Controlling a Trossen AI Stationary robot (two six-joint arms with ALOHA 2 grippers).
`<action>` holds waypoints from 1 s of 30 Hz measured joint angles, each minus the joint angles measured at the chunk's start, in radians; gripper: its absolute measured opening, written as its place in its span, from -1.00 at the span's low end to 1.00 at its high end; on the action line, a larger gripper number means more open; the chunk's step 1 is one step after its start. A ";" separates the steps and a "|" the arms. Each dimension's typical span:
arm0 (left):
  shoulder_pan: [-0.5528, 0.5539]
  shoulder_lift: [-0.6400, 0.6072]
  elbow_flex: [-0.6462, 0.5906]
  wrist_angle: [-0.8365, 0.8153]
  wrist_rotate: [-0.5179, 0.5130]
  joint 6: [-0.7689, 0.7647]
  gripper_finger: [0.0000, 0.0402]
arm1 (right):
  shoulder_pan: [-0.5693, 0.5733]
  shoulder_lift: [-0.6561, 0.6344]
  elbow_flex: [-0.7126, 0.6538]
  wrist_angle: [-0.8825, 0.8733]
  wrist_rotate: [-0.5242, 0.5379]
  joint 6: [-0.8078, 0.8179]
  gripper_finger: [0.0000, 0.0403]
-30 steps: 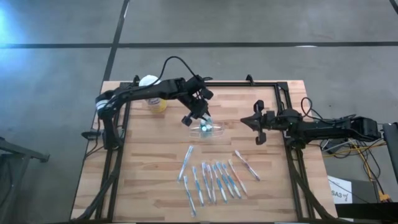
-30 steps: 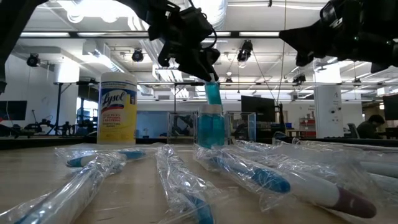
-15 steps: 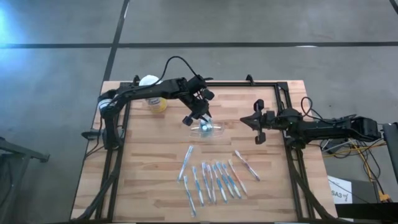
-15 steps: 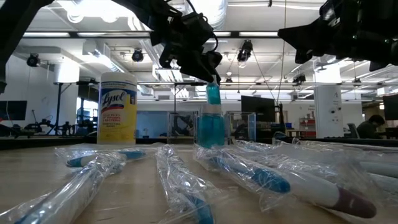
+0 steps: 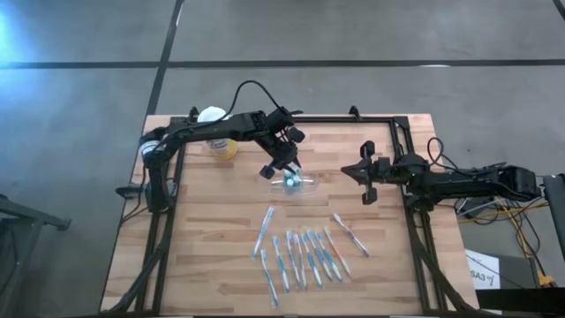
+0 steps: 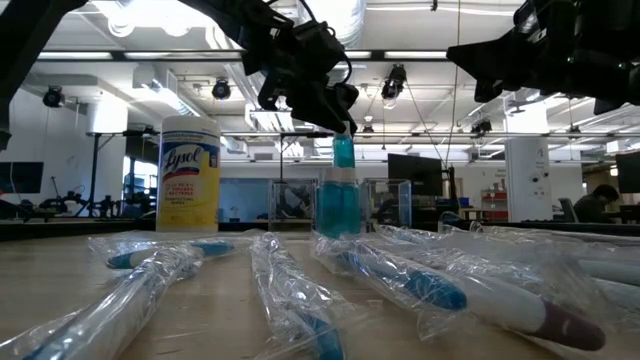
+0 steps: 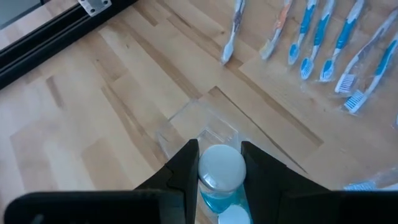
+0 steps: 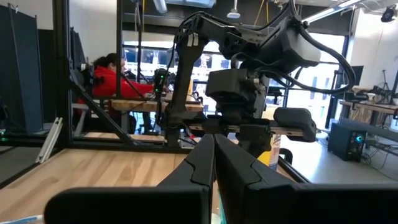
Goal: Pick & Place toothbrushing station
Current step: Put the blue mouthwash bottle into the middle section of the transparent organizer
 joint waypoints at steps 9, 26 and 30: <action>-0.002 0.002 -0.001 0.033 0.008 -0.013 -0.52 | 0.000 0.000 0.000 0.000 0.000 0.000 -0.96; -0.012 0.048 -0.004 0.024 0.034 -0.037 -0.52 | 0.000 0.000 0.000 -0.007 0.000 0.000 -0.96; -0.012 0.066 -0.002 0.031 0.037 -0.035 -0.52 | 0.000 0.000 0.000 -0.008 0.000 -0.004 -0.96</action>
